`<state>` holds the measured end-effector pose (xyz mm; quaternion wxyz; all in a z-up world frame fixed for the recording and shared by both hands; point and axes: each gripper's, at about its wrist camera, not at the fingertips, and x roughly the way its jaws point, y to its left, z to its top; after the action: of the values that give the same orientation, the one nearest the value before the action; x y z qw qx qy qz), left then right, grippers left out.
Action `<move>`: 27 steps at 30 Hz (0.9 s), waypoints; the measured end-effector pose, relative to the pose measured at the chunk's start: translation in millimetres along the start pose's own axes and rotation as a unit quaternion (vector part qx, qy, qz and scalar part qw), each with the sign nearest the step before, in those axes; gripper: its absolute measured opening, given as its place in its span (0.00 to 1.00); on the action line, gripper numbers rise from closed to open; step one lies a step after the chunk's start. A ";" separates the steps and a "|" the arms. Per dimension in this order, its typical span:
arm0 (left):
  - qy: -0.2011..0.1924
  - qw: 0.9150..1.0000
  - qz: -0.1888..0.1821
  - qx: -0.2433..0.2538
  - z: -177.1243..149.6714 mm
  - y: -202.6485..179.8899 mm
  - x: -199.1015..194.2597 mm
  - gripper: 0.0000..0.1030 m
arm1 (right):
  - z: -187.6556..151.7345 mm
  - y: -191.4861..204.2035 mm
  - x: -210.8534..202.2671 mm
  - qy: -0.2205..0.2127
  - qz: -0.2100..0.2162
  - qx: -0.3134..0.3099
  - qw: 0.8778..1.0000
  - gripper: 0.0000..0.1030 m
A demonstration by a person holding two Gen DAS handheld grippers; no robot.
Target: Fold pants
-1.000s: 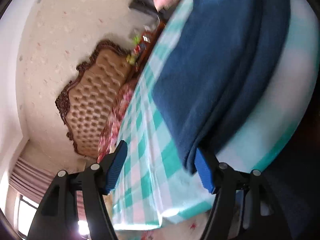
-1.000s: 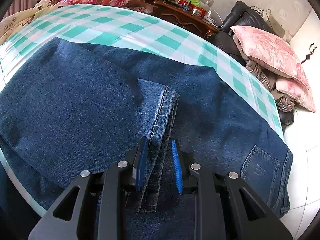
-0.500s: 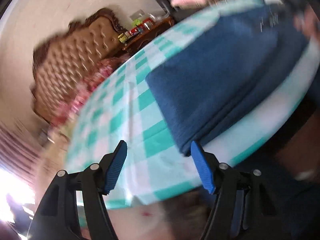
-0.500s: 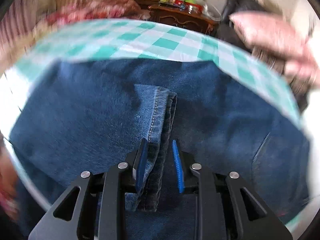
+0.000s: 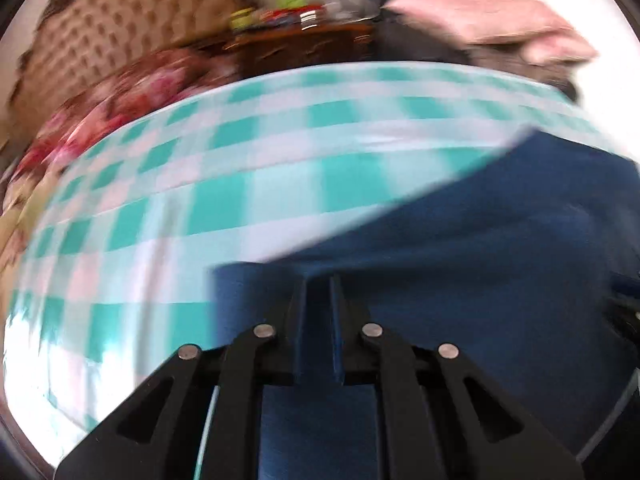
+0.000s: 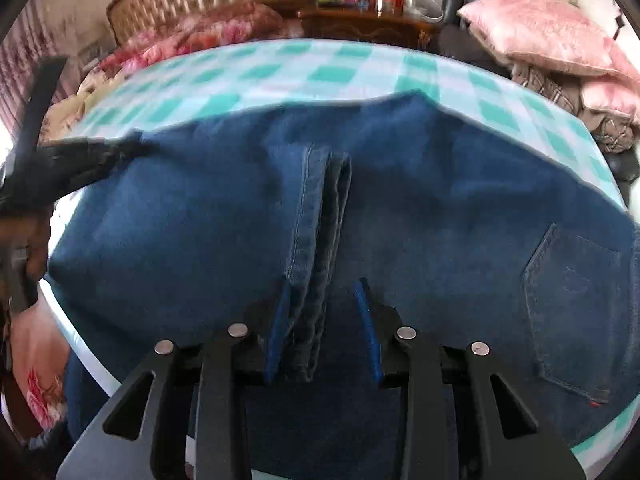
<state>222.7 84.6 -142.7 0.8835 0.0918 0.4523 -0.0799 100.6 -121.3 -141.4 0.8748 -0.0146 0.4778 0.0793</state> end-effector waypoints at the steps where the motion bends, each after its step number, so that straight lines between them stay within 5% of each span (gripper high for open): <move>1: -0.004 1.000 0.008 -0.018 -0.8 6.0 -2.5 0.05 | -1.0 -2.4 0.2 -0.001 0.007 0.008 1.000 0.33; 3: -0.031 0.998 -0.030 -0.038 0.9 -0.6 -20.2 0.04 | -1.1 -2.7 0.7 0.001 0.008 0.010 1.000 0.33; 7: -0.038 0.986 -0.163 0.008 3.7 -60.2 -27.6 0.05 | -1.7 -1.4 -2.0 0.006 0.001 0.008 1.000 0.33; 9: -0.011 0.997 -0.076 0.027 5.3 -79.4 -4.2 0.05 | -2.4 -1.8 -2.4 0.009 0.001 0.007 1.000 0.33; 10: -0.009 0.998 -0.062 0.017 5.8 -78.3 1.9 0.05 | -0.3 -4.8 -1.5 0.013 0.001 0.009 1.000 0.33; 16: -0.064 0.993 -0.093 -0.044 -7.9 -60.4 -49.6 0.07 | 36.1 -4.6 -27.0 -0.040 -0.001 0.019 0.999 0.33; 20: -0.052 0.992 -0.070 -0.090 -37.8 -41.7 -69.1 0.06 | 69.9 10.7 -10.3 -0.047 -0.021 -0.004 0.999 0.33; 23: -0.030 0.994 -0.065 -0.087 -61.1 -36.8 -64.8 0.07 | 75.4 7.9 27.6 -0.003 -0.070 -0.015 0.997 0.29; 27: -0.014 0.994 -0.042 -0.100 -83.0 -19.8 -58.5 0.07 | 62.7 -4.7 35.4 -0.005 -0.055 0.003 0.998 0.30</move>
<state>119.4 88.3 -144.5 0.8903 -0.0177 0.4493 -0.0726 172.4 -115.2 -137.3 0.8800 -0.0382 0.4725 0.0297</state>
